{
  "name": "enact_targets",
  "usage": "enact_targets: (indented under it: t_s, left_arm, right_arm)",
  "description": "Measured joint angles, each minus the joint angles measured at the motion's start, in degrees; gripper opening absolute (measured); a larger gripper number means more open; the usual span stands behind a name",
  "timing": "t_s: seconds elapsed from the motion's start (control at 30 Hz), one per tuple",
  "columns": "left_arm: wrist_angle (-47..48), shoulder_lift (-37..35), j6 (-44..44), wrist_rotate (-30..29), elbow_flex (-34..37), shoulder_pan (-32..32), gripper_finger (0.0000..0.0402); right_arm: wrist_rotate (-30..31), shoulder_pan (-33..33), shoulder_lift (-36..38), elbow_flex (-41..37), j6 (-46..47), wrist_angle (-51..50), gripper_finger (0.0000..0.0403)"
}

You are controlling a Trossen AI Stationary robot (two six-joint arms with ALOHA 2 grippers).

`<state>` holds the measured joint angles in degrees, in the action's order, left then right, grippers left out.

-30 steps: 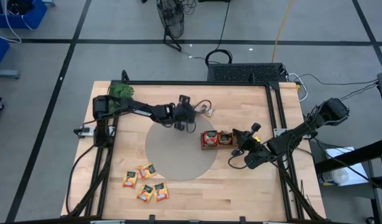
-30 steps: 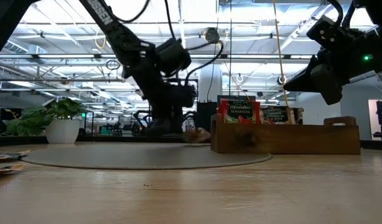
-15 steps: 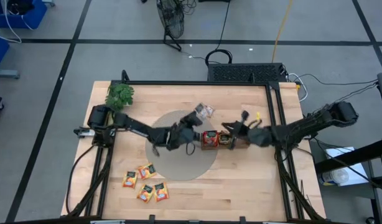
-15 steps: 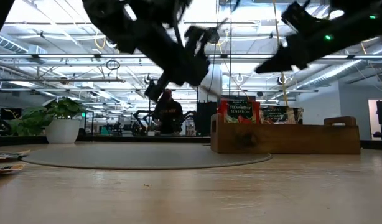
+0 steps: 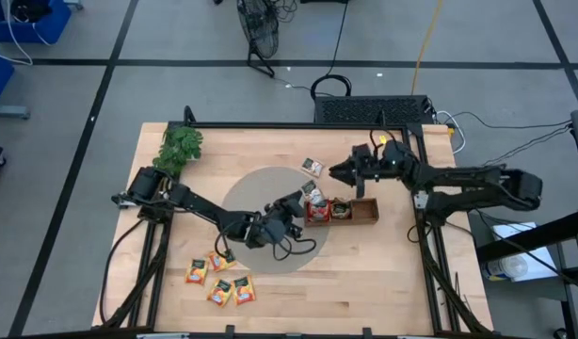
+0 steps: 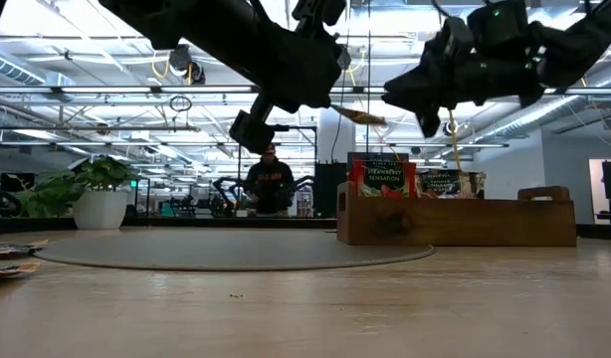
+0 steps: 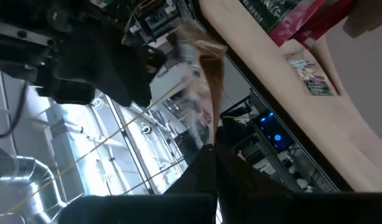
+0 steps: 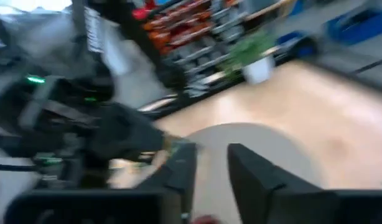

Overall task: Pick & Place Tea
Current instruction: Put the brown tea bag into the middle section of the wooden organizer

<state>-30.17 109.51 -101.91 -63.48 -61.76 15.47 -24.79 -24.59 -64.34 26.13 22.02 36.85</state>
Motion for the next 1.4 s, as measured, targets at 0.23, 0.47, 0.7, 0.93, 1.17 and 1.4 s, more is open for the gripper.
enact_targets:
  t_s: [0.23,0.47,0.7,0.93,1.17,1.4]
  left_arm:
    - [0.0,0.0,0.0,0.0,0.0,0.0,0.0]
    - [0.0,0.0,0.0,0.0,0.0,-0.1,0.0]
    - [0.0,0.0,0.4,0.0,0.0,-0.1,0.0]
    - [0.0,0.0,1.1,0.1,0.0,-0.1,0.0]
    - [0.0,0.0,6.4,0.2,0.0,-0.1,0.0006]
    - [2.8,-4.4,39.9,-3.8,0.0,-0.6,0.0059]
  right_arm:
    - [-6.9,0.9,-11.8,0.6,8.8,9.1,0.0183]
    - [-11.1,0.9,-20.7,3.2,13.8,20.1,0.0191]
    - [-14.4,1.9,-23.8,5.3,14.5,21.1,0.0148]
    - [-14.5,2.9,-23.7,5.3,8.9,20.8,0.0034]
    - [-7.5,4.1,-23.0,5.3,2.8,20.6,0.0001]
    - [4.3,7.4,-13.3,5.3,-6.4,13.3,0.0001]
